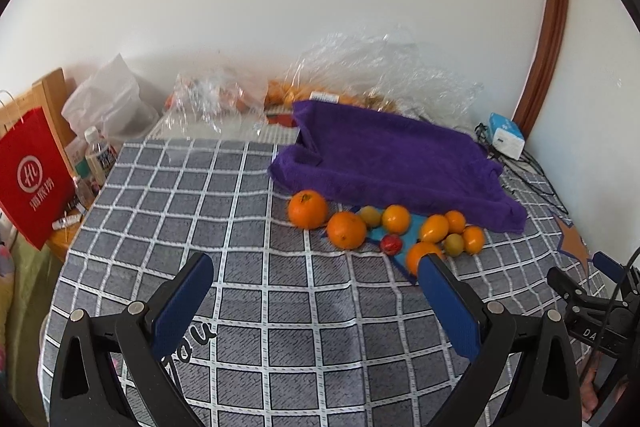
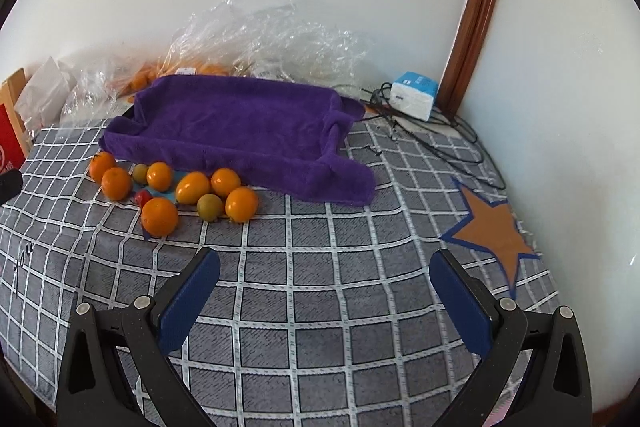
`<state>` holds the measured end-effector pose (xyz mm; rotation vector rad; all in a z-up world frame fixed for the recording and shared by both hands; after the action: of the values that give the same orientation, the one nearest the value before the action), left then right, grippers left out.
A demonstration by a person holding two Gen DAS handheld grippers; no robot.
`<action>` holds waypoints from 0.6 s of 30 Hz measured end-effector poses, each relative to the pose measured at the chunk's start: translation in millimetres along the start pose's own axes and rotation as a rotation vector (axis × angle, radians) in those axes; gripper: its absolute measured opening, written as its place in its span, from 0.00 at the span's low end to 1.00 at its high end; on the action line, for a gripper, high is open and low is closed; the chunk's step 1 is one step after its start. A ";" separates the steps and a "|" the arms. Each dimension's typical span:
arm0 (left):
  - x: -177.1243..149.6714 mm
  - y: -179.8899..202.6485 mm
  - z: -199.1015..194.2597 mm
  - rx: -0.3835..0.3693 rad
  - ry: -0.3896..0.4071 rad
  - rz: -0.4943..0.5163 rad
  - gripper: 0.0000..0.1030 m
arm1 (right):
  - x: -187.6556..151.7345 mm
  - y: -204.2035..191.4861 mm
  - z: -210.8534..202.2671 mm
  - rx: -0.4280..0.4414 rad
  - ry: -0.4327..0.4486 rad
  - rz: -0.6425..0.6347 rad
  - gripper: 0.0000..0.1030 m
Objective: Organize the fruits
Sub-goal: 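Grasp a large orange with the left tool while the right tool grasps an orange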
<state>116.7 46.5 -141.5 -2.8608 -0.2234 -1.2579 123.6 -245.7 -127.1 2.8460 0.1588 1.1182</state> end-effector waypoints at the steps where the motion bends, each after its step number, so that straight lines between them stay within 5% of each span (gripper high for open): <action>1: -2.2 -1.5 5.6 0.005 -0.006 0.003 0.99 | -1.3 -0.3 3.4 0.014 0.005 0.008 1.00; 6: -13.3 -13.1 34.9 0.025 -0.040 -0.002 0.96 | -3.8 -1.5 33.0 0.083 0.033 0.046 0.99; 14: -19.0 -21.2 72.5 0.012 -0.120 0.003 0.91 | -2.7 -17.2 78.7 0.198 -0.073 0.057 0.92; 18: -18.8 -22.5 84.1 0.025 -0.129 0.012 0.91 | 1.7 -31.2 89.8 0.203 -0.061 0.015 0.76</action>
<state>162.7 71.9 -213.4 -2.9198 -0.2201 -1.0622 184.0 -217.7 -195.1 3.0592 0.2614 1.0744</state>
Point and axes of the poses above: each gripper's, at about its wrist camera, not at the fingertips, and z roughly the way its jaws point, y to its right, x to its top, the point moved 7 cm from there along z, roughly the way its jaws point, and after that the axes turned 4 degrees about x, right-handed, at the moved point
